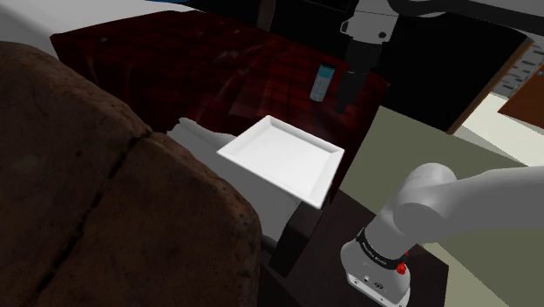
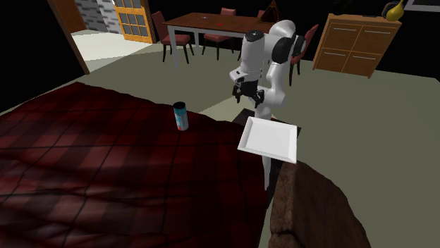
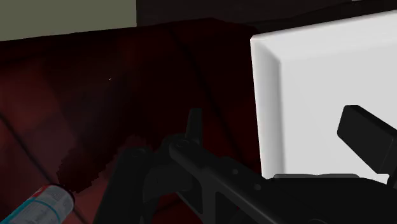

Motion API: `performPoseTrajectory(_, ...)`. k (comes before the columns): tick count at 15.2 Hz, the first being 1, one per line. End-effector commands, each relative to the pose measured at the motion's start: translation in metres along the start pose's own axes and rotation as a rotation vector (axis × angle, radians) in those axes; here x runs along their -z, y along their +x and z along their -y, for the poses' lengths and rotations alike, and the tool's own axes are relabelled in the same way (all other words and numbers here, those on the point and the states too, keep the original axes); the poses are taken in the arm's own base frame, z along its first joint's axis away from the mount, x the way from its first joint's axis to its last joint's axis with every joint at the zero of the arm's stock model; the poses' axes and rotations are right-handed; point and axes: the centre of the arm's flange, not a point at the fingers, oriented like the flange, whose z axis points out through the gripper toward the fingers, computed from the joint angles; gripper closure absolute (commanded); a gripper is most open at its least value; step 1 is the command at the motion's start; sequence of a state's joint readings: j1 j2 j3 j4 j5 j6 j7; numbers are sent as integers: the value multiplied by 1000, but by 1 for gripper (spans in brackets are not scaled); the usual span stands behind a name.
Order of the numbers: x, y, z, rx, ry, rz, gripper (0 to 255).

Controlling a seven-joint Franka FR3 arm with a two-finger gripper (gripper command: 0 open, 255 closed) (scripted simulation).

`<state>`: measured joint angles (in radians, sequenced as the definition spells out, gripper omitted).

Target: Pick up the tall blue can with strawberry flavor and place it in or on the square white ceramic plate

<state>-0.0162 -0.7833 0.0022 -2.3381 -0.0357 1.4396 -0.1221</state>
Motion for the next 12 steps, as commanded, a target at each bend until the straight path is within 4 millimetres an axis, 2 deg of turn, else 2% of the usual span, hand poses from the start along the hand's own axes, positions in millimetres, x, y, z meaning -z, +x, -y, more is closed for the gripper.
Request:
performPoseTrajectory(1, 0, 0, 0, 0, 0, 0, 0)
performPoseTrajectory(12, 20, 69, -124, 15, -19, 8, 0)
